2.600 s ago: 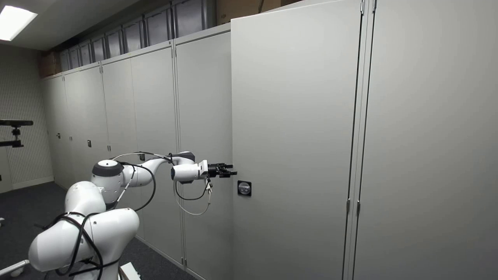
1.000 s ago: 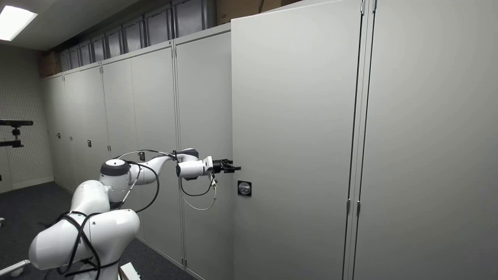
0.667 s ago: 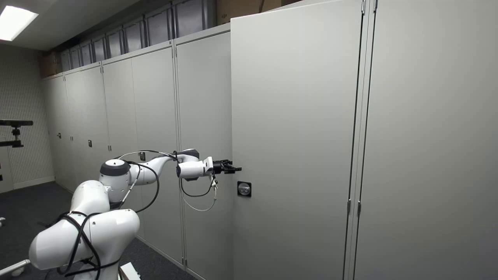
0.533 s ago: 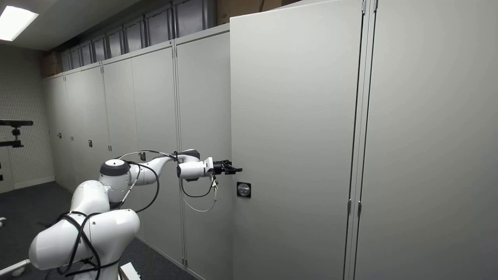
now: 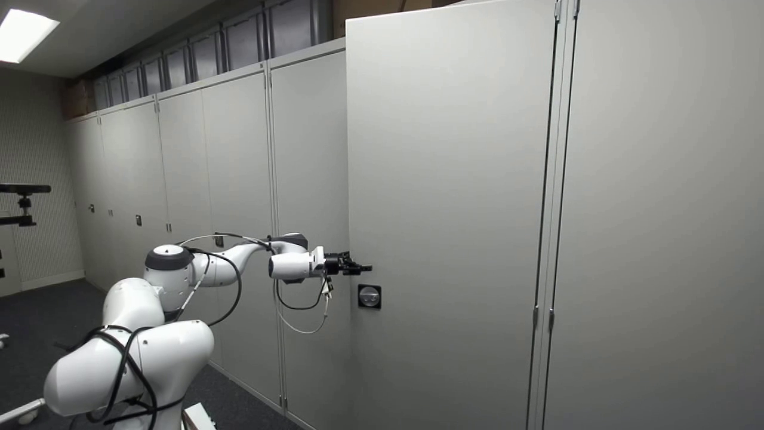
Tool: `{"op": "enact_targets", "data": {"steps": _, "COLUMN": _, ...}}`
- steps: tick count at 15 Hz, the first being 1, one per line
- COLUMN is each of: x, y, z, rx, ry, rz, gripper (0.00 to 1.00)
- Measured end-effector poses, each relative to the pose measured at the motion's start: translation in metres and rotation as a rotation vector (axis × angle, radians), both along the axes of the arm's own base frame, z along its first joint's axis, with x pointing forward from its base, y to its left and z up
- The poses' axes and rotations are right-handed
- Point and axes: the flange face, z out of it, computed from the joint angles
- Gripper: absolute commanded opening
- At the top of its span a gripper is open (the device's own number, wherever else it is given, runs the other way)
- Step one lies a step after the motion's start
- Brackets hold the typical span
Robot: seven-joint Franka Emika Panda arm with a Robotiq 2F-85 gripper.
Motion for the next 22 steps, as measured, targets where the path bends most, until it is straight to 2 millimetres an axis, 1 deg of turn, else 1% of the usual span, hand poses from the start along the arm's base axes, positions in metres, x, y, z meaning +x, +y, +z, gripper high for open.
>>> {"op": "enact_targets", "data": {"steps": 10, "x": -0.022, "y": -0.006, "z": 0.000, "rx": -0.003, "ry": 0.003, "rz": -0.026, "gripper": 1.00}}
{"op": "enact_targets", "data": {"steps": 22, "x": -0.050, "y": -0.001, "z": 0.006, "rx": 0.002, "ry": -0.013, "rz": -0.028, "gripper": 1.00}}
